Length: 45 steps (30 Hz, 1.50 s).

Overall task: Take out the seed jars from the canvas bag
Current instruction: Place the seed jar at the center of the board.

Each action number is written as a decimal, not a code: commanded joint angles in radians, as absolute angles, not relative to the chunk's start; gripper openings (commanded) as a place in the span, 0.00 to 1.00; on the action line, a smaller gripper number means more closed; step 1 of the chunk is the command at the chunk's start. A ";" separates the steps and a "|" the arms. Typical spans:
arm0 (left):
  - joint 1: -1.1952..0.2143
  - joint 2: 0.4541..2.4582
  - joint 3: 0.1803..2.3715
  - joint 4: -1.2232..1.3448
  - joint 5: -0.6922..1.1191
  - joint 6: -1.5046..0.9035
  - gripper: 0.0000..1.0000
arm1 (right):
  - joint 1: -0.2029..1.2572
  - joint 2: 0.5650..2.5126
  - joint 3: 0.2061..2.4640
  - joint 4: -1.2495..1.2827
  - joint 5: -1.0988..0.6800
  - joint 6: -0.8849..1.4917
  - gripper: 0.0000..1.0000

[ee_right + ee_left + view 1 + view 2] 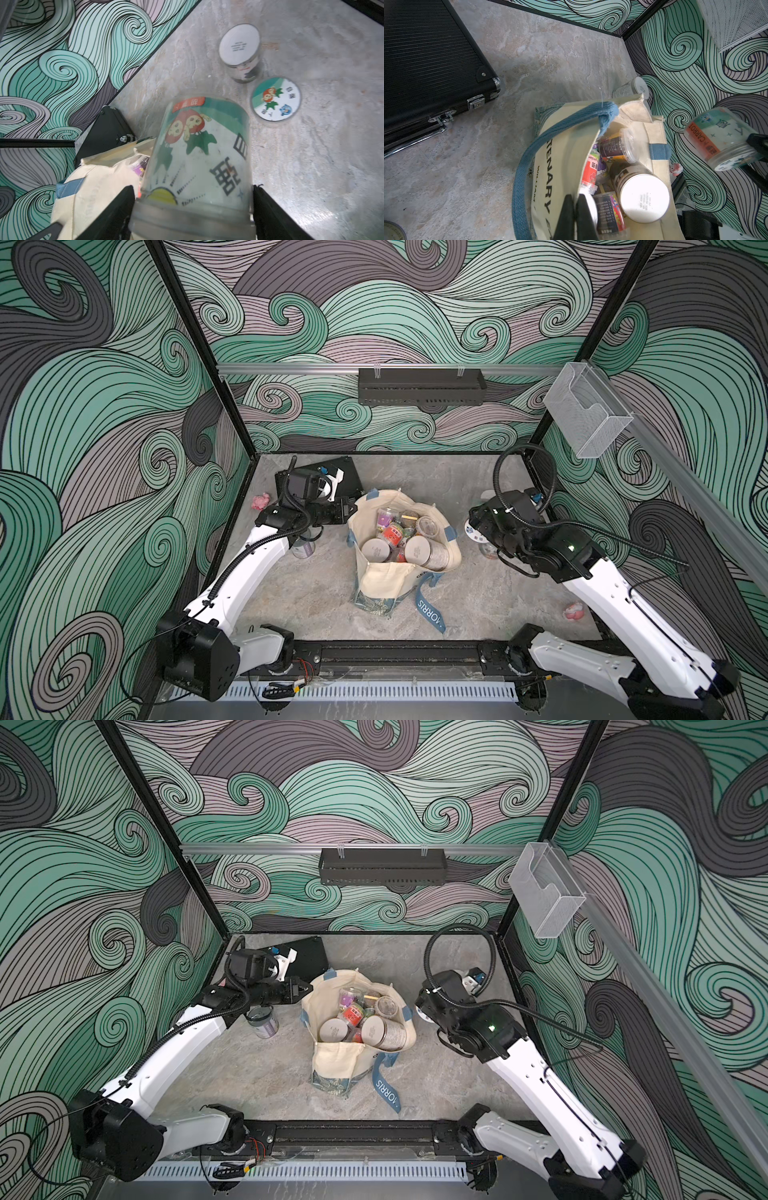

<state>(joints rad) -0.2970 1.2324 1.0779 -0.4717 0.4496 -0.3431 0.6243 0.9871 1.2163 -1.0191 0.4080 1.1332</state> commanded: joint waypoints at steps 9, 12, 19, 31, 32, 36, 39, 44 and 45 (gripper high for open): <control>-0.301 1.201 1.098 -0.406 0.473 -0.336 0.00 | 0.475 0.838 0.964 -1.129 0.222 1.215 0.72; -0.302 1.198 1.097 -0.405 0.472 -0.336 0.00 | 0.443 0.845 0.931 -1.130 0.187 1.227 0.73; -0.300 1.195 1.097 -0.407 0.471 -0.335 0.00 | 0.332 0.889 0.863 -1.078 0.059 1.239 0.73; -0.302 1.193 1.097 -0.407 0.469 -0.333 0.00 | 0.188 0.977 0.783 -0.936 -0.098 1.238 0.73; -0.302 1.193 1.097 -0.407 0.469 -0.333 0.00 | 0.175 0.986 0.781 -0.926 -0.110 1.235 0.73; -0.302 1.194 1.097 -0.407 0.468 -0.333 0.00 | 0.127 1.019 0.781 -0.909 -0.133 1.218 0.74; -0.302 1.195 1.097 -0.407 0.468 -0.333 0.00 | 0.098 1.041 0.785 -0.903 -0.138 1.200 0.75; -0.302 1.196 1.097 -0.409 0.468 -0.334 0.00 | 0.041 1.074 0.785 -0.896 -0.146 1.162 0.82; -0.302 1.198 1.097 -0.409 0.466 -0.333 0.00 | 0.032 1.079 0.785 -0.897 -0.149 1.155 0.85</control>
